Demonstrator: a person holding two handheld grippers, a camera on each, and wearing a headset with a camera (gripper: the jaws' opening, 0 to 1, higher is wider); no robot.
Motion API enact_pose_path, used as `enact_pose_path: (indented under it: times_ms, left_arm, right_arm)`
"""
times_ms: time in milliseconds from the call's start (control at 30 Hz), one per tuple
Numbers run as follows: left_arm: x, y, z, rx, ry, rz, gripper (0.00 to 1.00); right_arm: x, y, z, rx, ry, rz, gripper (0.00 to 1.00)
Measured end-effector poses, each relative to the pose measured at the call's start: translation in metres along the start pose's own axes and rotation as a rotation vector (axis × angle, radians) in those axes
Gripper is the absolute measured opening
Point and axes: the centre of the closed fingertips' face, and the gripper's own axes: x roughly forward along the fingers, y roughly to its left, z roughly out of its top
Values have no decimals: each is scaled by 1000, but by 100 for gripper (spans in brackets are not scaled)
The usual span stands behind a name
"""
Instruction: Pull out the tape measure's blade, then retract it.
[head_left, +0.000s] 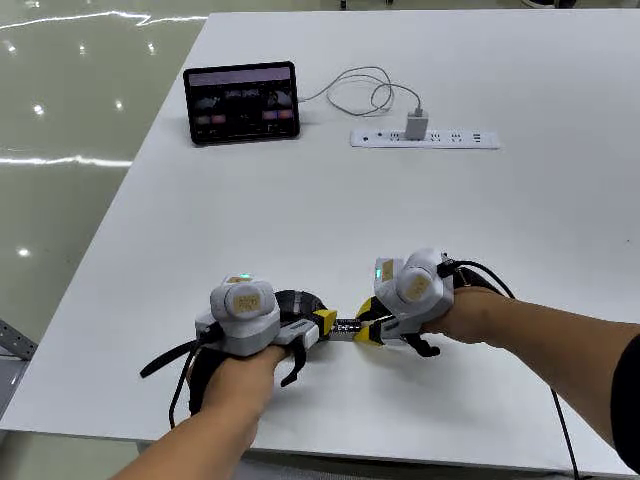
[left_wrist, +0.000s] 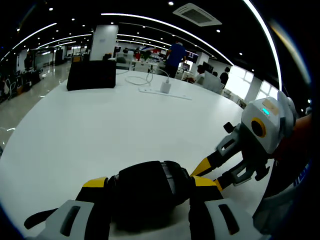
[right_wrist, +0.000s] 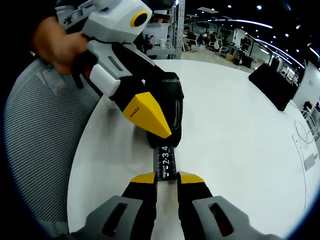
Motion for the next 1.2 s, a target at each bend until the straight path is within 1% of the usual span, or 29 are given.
enact_pose_path:
  times_ms: [500,1200]
  left_arm:
    - [0,0,0,-1,3,-2,59]
    - [1,0,1,-2,3,-6,59]
  right_arm:
    - [8,1,11,19,-18,10,11]
    - [15,1,19,17,-27,14,10]
